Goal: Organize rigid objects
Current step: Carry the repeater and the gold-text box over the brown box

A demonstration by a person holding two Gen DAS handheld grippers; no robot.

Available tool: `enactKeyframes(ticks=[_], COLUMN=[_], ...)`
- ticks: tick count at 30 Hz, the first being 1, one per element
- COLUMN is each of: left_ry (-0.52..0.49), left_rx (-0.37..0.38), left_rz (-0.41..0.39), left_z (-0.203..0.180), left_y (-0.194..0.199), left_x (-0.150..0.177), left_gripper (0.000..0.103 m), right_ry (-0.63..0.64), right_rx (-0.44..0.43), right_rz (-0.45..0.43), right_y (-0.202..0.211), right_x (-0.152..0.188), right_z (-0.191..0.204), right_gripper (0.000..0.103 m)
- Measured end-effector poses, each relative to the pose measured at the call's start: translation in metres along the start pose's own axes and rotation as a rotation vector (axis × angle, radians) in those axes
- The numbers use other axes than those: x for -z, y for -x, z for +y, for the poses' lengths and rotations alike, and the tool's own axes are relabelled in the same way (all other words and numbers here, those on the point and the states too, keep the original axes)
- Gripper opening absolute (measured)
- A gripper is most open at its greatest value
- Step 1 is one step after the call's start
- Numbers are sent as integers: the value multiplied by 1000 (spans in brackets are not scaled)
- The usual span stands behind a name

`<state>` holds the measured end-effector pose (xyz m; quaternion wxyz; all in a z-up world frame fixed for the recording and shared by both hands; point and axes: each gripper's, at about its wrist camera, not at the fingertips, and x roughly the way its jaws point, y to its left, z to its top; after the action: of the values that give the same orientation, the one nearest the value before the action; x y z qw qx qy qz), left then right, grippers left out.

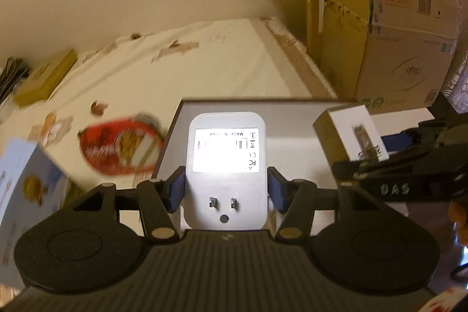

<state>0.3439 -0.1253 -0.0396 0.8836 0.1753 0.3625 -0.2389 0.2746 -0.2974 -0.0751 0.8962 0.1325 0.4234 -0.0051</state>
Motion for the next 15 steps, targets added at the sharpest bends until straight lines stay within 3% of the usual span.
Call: enactKeyframes(ticks=[7, 15], left_ry=[-87, -183], left_rx=[25, 56], left_rz=[4, 61], left_z=[-13, -28], left_y=[-49, -105], left_x=[-29, -29], left_gripper=[53, 53], right_ry=[-44, -87], right_rx=[57, 93], right_rz=[-10, 63], right_y=[-27, -67], right_x=[-20, -15], right_z=[-21, -40], right_gripper=[58, 58])
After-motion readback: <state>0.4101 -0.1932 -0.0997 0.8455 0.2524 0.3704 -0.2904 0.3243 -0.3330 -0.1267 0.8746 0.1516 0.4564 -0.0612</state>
